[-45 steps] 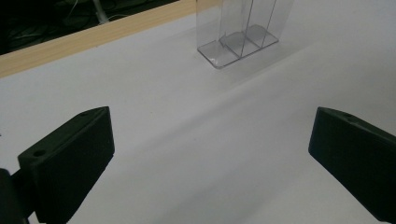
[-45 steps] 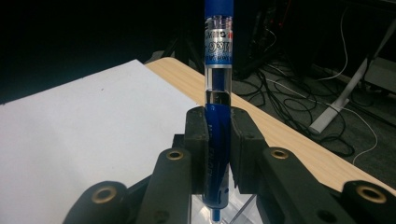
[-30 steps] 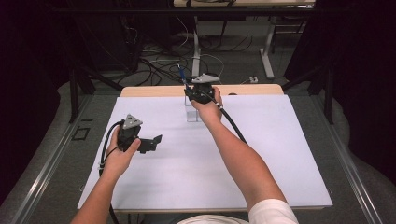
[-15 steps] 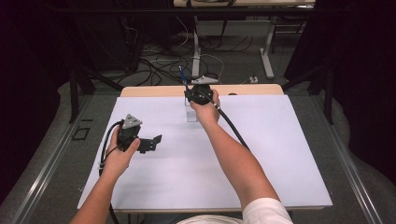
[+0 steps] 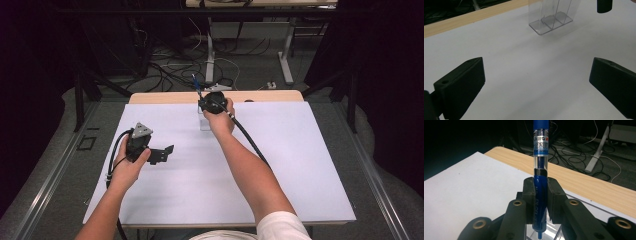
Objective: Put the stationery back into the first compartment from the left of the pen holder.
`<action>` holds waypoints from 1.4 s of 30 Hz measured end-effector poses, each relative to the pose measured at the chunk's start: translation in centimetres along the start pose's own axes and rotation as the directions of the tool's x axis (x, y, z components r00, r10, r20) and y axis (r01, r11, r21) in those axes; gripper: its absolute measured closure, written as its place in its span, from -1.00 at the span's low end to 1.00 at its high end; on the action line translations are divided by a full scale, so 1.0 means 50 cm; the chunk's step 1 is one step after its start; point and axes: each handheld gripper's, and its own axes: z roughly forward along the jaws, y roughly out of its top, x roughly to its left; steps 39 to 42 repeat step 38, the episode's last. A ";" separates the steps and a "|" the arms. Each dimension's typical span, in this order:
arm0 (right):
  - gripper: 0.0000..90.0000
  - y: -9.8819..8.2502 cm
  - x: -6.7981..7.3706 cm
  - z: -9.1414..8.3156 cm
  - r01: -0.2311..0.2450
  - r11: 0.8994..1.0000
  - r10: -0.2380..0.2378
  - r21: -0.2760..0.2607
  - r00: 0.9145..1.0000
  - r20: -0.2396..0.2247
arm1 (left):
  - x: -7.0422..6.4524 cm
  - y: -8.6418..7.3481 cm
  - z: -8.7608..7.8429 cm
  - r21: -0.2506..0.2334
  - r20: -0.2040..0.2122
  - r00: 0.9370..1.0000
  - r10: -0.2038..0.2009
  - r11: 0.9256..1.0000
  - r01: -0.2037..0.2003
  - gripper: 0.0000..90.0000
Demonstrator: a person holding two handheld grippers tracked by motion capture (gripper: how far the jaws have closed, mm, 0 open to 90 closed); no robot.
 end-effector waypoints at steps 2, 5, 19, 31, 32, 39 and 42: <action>0.75 -0.002 0.000 0.002 0.002 1.000 -0.002 0.004 1.000 0.003 | 0.000 0.000 0.000 0.001 -0.001 1.000 0.001 1.000 -0.001 -0.99; 0.75 -0.005 -0.001 0.004 -0.003 1.000 0.003 0.020 1.000 0.005 | 0.000 0.000 0.000 0.001 0.001 1.000 0.001 1.000 -0.001 -1.00; 0.60 -0.016 -0.005 0.008 -0.016 0.998 0.015 0.059 1.000 0.022 | 0.002 0.000 0.000 0.004 0.000 1.000 0.007 1.000 -0.007 -1.00; 0.00 0.004 0.000 -0.050 -0.012 1.000 0.012 -0.028 1.000 0.019 | 0.003 0.001 -0.002 0.003 -0.007 1.000 0.001 1.000 -0.001 -0.99; -0.04 0.004 0.000 -0.057 -0.022 0.999 0.023 -0.029 1.000 0.015 | 0.003 0.001 -0.002 0.002 -0.007 1.000 0.005 1.000 -0.005 -1.00; -0.58 -0.006 -0.009 -0.112 -0.055 0.998 0.055 0.023 0.998 -0.010 | 0.004 0.000 0.000 -0.007 -0.001 1.000 -0.010 1.000 0.010 -0.99; -0.58 -0.006 -0.009 -0.112 -0.055 0.998 0.055 0.023 0.998 -0.010 | 0.004 0.000 0.000 -0.007 -0.001 1.000 -0.010 1.000 0.010 -0.99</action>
